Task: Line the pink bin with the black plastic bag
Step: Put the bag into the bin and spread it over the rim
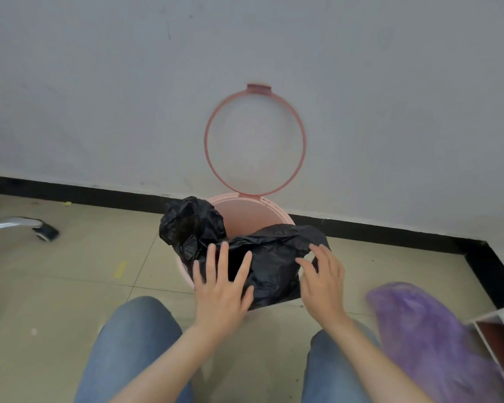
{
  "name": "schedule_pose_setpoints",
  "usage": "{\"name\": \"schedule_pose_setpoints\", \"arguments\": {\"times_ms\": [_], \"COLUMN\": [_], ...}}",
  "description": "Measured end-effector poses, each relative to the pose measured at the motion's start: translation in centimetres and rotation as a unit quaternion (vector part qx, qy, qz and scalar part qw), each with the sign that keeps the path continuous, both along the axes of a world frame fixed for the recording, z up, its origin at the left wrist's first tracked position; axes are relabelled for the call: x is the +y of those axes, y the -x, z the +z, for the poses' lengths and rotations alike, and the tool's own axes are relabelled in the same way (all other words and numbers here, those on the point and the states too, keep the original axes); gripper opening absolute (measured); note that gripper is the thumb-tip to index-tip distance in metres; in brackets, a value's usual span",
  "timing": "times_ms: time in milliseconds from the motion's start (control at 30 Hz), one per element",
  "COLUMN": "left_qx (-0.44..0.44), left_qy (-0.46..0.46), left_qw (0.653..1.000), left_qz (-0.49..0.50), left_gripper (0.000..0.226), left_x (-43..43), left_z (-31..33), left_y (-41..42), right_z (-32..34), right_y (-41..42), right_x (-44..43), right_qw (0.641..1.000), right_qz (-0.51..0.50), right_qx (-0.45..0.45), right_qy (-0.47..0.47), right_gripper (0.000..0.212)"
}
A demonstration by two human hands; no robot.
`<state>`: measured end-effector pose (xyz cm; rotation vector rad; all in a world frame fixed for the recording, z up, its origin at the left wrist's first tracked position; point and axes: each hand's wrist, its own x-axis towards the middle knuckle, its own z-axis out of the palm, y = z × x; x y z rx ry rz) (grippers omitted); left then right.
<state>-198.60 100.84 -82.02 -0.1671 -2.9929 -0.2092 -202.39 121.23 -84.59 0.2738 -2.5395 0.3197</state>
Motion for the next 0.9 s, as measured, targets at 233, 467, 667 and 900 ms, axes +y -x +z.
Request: {"name": "schedule_pose_setpoints", "arguments": {"times_ms": [233,467,667,900], "left_qx": [-0.171,-0.138,-0.094,-0.132], "left_qy": [-0.027,-0.114,-0.535,-0.690], "left_qw": [0.978,0.968,0.778,0.624], "left_qz": [0.114,0.176,0.317,0.342], "left_gripper": [0.083,0.102,0.073,0.027], "left_x": [0.0,-1.0,-6.0,-4.6], "left_z": [-2.9,-3.2,-0.2,-0.4], "left_y": [1.0,-2.3,1.6,2.5], "right_z": [0.3,1.3,-0.8,-0.5], "right_y": [5.3,5.1,-2.4,1.1], "right_x": [-1.5,-2.2,-7.3,-4.1], "right_qw": [0.905,0.952,0.946,0.920], "right_qz": [-0.023,-0.071,0.166,0.162], "right_qx": [-0.419,-0.270,-0.184,-0.213], "right_qy": [0.074,0.128,-0.207,-0.285], "right_gripper": [0.061,0.029,0.057,0.060]}}
